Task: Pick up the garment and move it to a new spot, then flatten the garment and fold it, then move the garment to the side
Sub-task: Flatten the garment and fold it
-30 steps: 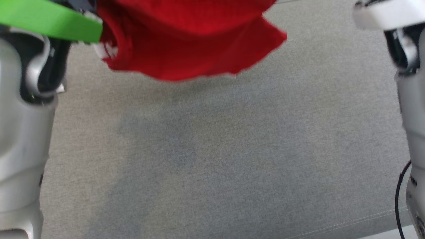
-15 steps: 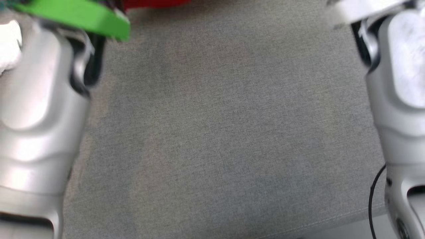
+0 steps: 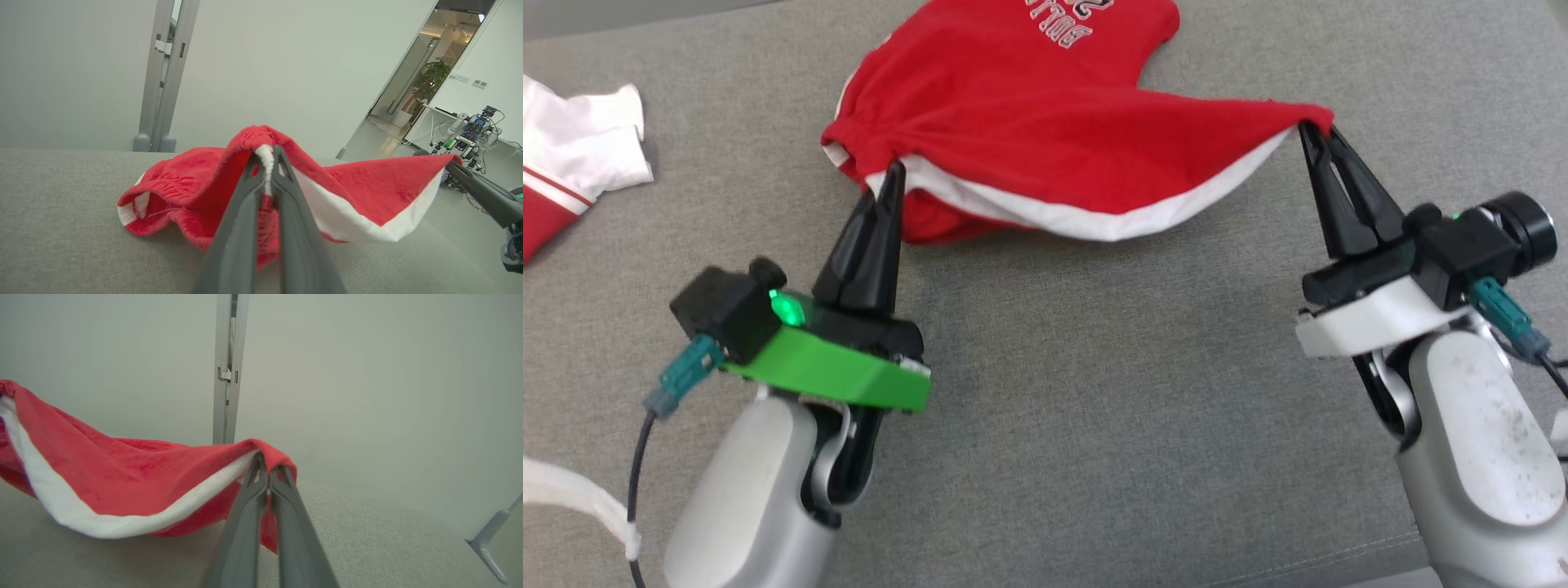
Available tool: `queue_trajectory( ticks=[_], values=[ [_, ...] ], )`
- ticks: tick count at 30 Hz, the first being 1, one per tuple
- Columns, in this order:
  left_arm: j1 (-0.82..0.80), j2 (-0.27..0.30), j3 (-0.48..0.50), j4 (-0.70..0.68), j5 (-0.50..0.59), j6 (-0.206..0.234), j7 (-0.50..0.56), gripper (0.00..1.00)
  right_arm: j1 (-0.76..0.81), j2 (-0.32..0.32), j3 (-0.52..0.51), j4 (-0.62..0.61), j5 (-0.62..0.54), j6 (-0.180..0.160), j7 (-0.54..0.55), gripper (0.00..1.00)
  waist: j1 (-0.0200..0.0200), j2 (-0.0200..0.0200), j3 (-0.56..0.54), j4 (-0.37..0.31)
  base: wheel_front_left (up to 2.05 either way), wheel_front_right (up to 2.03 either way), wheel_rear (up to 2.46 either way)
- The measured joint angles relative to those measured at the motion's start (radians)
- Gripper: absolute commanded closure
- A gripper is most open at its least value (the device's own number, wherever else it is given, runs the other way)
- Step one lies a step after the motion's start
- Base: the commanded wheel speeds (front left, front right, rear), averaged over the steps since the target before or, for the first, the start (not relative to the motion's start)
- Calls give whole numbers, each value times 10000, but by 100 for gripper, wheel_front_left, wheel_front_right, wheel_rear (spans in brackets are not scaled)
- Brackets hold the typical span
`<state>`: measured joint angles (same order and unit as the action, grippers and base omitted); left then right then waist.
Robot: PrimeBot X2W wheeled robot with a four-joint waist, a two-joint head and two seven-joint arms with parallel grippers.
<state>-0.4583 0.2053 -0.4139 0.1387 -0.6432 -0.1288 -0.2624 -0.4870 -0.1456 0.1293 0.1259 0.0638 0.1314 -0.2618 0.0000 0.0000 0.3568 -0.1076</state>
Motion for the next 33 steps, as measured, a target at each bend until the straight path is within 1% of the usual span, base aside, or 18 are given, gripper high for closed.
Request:
queue_trajectory(
  ticks=[6, 9, 14, 18, 22, 26, 29, 33],
  values=[
    [1999, -186, 282, -993, 276, 0, -12, 100, 2016, 320, -476, -1246, -48, -2, 2, 100, 0, 0, -774, -29, 0, 0, 0],
    [2866, -297, 255, -1429, 337, 0, -17, 100, 3056, 458, -708, -2098, -50, -2, 186, 100, 0, 0, -1184, -54, 0, 0, 0],
    [4147, -339, 280, -2046, 366, 0, -17, 100, 4720, 665, -1028, -3693, -318, -2, 917, 100, -1, 0, -1785, -89, 0, 0, 0],
    [4782, -435, 351, -2157, 192, 0, -17, 100, 5439, 721, -1248, -4518, -564, 0, 1398, 100, -1, 0, -2031, -41, 0, 0, 0],
    [4930, -593, 205, -1839, 38, 0, 40, 100, 5534, 709, -1482, -4575, -966, -2, 1714, 100, -1, 0, -2015, 125, 0, 0, 0],
    [4872, -823, 100, -1172, -215, 0, 67, 100, 5138, 619, -1453, -4172, -1101, 0, 1916, 100, -1, 0, -1807, 352, 0, 0, 0],
    [4554, -1003, -4, -660, -464, 0, 90, 100, 4482, 328, -1335, -3599, -1026, -2, 2017, 100, -1, 0, -1598, 517, 0, 0, 0],
    [3812, -1252, -17, -67, -943, 0, 100, 100, 3132, -221, -988, -2403, -683, 0, 2142, 100, -1, 0, -1262, 749, 0, 0, 0]
  ],
)
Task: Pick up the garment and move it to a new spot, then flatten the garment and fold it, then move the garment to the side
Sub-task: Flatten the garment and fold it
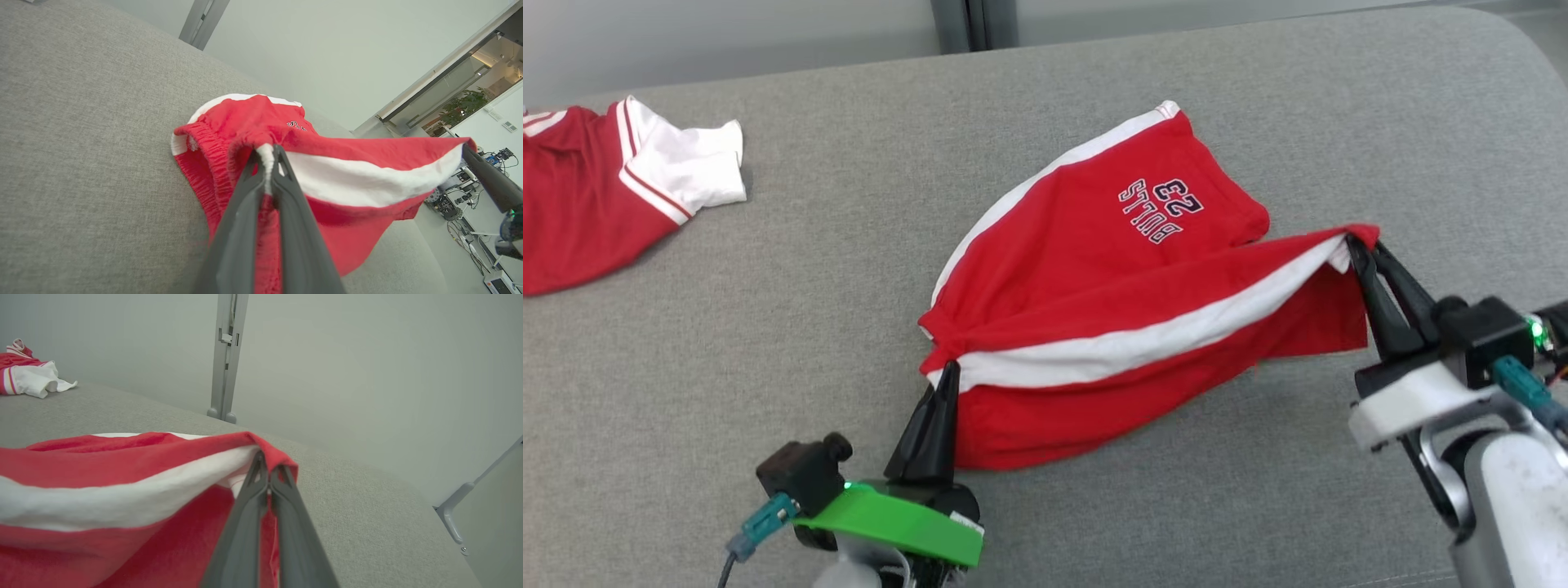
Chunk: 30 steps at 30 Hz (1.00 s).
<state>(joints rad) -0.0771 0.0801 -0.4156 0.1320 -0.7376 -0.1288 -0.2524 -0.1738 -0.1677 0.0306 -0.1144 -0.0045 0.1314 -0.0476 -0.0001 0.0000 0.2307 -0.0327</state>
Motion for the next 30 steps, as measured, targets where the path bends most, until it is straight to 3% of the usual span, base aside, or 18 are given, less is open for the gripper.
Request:
queue_trajectory(
  ticks=[12, 18, 27, 29, 30],
  values=[
    [-2673, -291, -161, 1638, -1384, 96, -54, 100, -4851, -1352, 1317, 4449, 667, 0, 414, 100, 0, 0, 1272, 723, 0, 0, 0],
    [-3793, -305, -585, 1996, -2194, 430, -96, 100, -6583, -1565, 2165, 6514, 855, 0, 288, 100, 0, 0, 1843, 1187, 0, 0, 0],
    [-4403, -307, -851, 2173, -2414, 905, -100, 100, -8295, -1488, 2836, 8832, 1041, 0, -267, 100, 0, 0, 2345, 1652, 0, 0, 0],
    [-4495, -309, -966, 2249, -2406, 986, -102, 100, -8549, -1436, 2926, 9269, 1087, 0, -426, 95, 0, 0, 2383, 1694, 0, 0, 0],
    [-4527, -309, -1018, 2288, -2353, 1049, -102, 91, -8664, -1400, 2947, 9505, 1095, 0, -518, 70, 1, 0, 2385, 1703, 0, 0, 0]
  ],
)
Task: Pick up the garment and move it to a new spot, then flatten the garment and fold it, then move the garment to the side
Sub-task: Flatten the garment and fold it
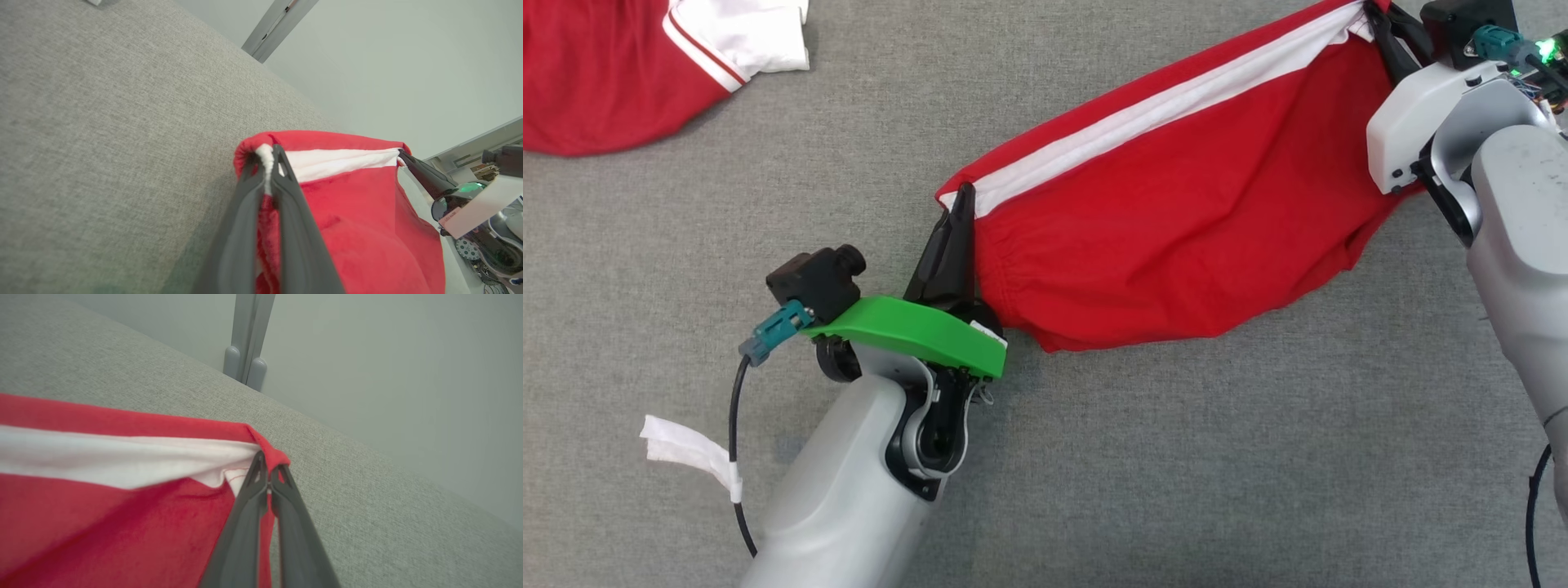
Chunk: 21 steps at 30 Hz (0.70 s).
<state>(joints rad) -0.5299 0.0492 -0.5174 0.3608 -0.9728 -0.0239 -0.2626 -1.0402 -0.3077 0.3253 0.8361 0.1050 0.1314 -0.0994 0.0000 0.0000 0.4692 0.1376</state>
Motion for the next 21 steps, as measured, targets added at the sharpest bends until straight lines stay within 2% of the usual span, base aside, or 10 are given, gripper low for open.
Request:
queue_trajectory(
  ticks=[1, 2, 3, 11, 17, 21],
  values=[
    [-26, 0, -35, 23, 92, 82, 0, 60, -87, 35, 15, 201, 0, 0, -111, 30, 0, 0, -11, -1, 0, 0, 0],
    [-62, 0, -92, 50, 205, 144, -15, 4, -182, 63, 17, 405, 0, 0, -232, 6, 0, 0, -24, -4, 0, 0, 0],
    [-72, -2, -132, 61, 286, 167, -15, 0, -251, 88, 17, 571, 0, 0, -320, 0, 0, 0, -39, -5, 0, 0, 0],
    [286, 48, -56, -15, 1267, 238, -15, 0, -474, 307, 98, 1804, 17, 0, -989, 0, 0, 0, -394, -44, 0, 0, 0],
    [1267, 654, 297, -535, 2142, 349, -15, 0, -405, 341, 502, 2305, 479, 0, -1110, 0, 0, 1, -922, -101, 0, 0, 0],
    [2011, 991, 746, -1041, 2685, 556, -15, 0, -23, 295, 907, 2633, 1256, 0, -506, 0, 0, 0, -1378, -125, 0, 0, 0]
  ],
)
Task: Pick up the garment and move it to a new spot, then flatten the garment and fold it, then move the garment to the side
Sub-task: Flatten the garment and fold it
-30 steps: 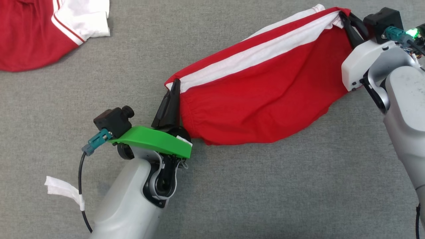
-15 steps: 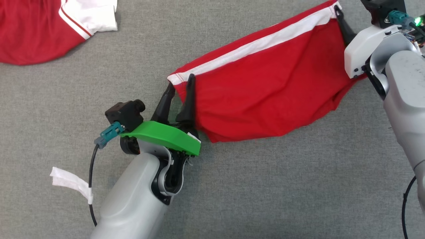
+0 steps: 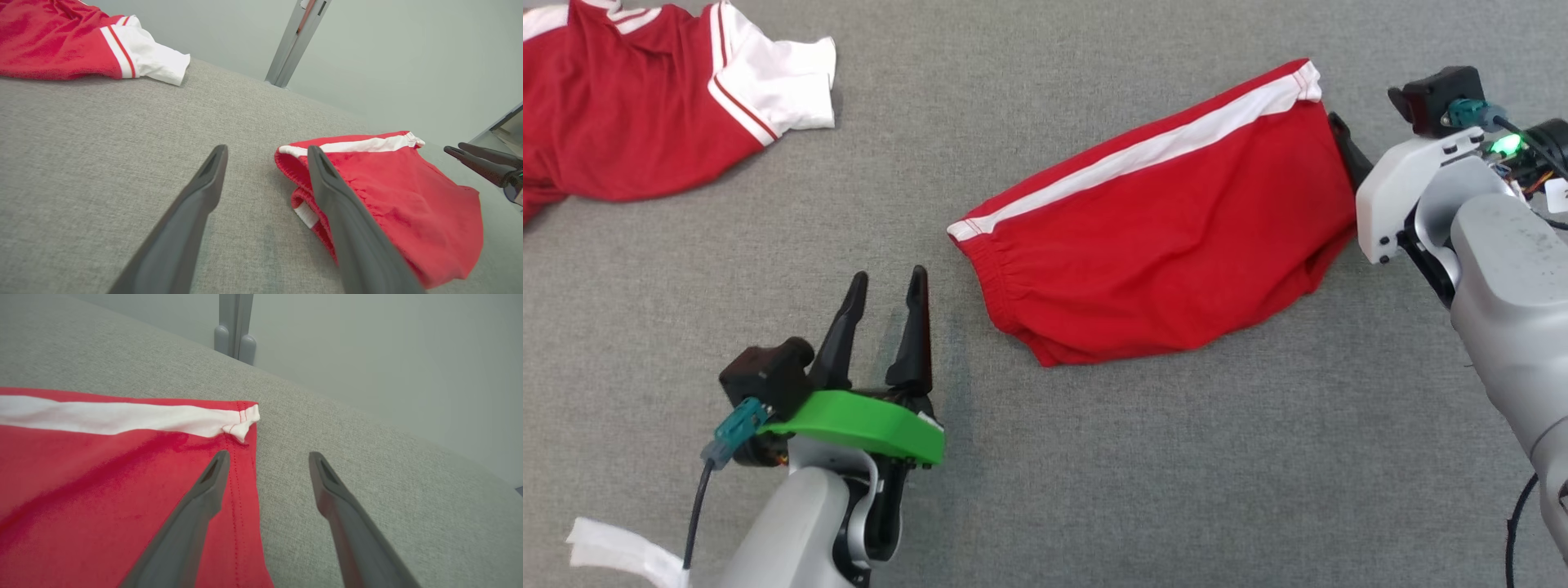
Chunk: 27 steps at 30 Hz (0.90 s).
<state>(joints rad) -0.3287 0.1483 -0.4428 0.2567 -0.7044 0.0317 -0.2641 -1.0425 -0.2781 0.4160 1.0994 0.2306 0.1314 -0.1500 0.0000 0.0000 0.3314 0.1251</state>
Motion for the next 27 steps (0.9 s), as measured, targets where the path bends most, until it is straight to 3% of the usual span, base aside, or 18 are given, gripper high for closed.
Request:
queue_trajectory(
  ticks=[7, 13, 22, 23, 24, 25, 26, 27],
  values=[
    [979, 222, 757, -608, 692, 213, 0, 0, 548, -487, 890, -29, 1521, 0, 1645, 0, 0, 0, -586, 64, 0, 0, 0],
    [1338, 119, 1277, -842, 965, 270, 0, 0, 821, -1009, 1636, -662, 2771, 0, 2968, 0, 0, 0, -466, 251, 0, 0, 0],
    [1452, -278, 1751, -838, 1423, 42, 0, 0, 1080, -1390, 2476, -1381, 3923, -10, 3712, 0, 0, 0, -278, 524, 0, 0, 0],
    [1464, -318, 1795, -821, 1459, 31, 0, 0, 1106, -1367, 2539, -1438, 4063, -10, 3735, 7, 0, 0, -288, 528, 0, 0, 0],
    [1481, -347, 1829, -803, 1496, -19, 0, 0, 1121, -1346, 2623, -1490, 4167, -12, 3793, 40, 0, 0, -302, 528, 0, 0, 0],
    [1507, -376, 1858, -786, 1540, -52, 0, 0, 1145, -1325, 2708, -1530, 4238, -12, 3799, 51, 0, 0, -316, 524, 0, 0, 0],
    [1526, -397, 1873, -773, 1576, -67, 0, 0, 1163, -1304, 2775, -1559, 4297, -12, 3799, 69, 0, 0, -327, 517, 0, 0, 0],
    [1531, -420, 1885, -767, 1624, -121, 0, 0, 1184, -1277, 2851, -1590, 4364, -10, 3789, 78, 0, 0, -342, 508, 0, 0, 0]
  ],
)
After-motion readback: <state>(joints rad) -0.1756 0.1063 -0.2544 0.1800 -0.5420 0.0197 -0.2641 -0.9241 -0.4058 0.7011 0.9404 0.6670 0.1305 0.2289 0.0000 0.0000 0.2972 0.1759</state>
